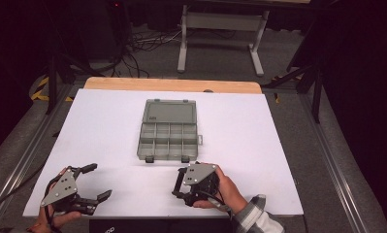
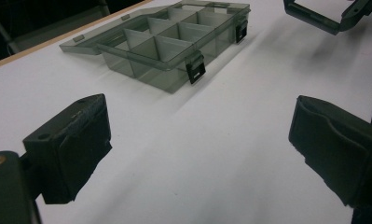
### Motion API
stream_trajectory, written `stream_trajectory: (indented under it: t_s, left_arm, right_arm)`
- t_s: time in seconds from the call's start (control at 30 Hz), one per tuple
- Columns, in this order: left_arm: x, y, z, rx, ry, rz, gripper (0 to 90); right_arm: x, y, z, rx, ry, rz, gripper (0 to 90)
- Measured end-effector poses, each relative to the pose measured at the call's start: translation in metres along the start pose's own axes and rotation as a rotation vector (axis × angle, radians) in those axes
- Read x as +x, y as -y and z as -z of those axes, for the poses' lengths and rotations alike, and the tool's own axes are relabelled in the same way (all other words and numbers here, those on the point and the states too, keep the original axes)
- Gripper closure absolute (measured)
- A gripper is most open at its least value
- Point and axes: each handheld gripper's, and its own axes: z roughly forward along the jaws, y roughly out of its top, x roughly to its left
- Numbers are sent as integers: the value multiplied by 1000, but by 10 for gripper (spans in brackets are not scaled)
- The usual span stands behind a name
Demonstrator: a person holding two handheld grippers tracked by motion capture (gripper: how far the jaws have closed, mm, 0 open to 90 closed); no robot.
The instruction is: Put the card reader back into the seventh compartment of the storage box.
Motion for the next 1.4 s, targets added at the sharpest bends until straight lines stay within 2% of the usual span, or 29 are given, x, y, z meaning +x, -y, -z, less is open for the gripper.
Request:
stream_trajectory:
  t_s: [0.27, 0.47, 0.6, 0.83, 1.07, 1.4]
  left_arm:
    - [0, 0, -1, 4, 0, -2, 61]
    - [0, 0, -1, 5, 0, -6, 63]
    - [0, 0, -1, 4, 1, -4, 63]
    - [0, 0, -2, 8, 7, -4, 64]
    - [0, 0, -1, 8, 8, -3, 65]
    - [0, 0, -1, 8, 8, -8, 69]
  right_arm:
    - [-5, 1, 4, -19, 9, -21, 308]
    - [-13, 1, 10, -48, 52, -49, 308]
    - [-16, 1, 13, -58, 67, -55, 308]
    - [-24, -3, 18, -70, 128, -57, 308]
    - [-34, -6, 23, -90, 154, -72, 308]
    - [-46, -12, 18, -71, 187, -74, 308]
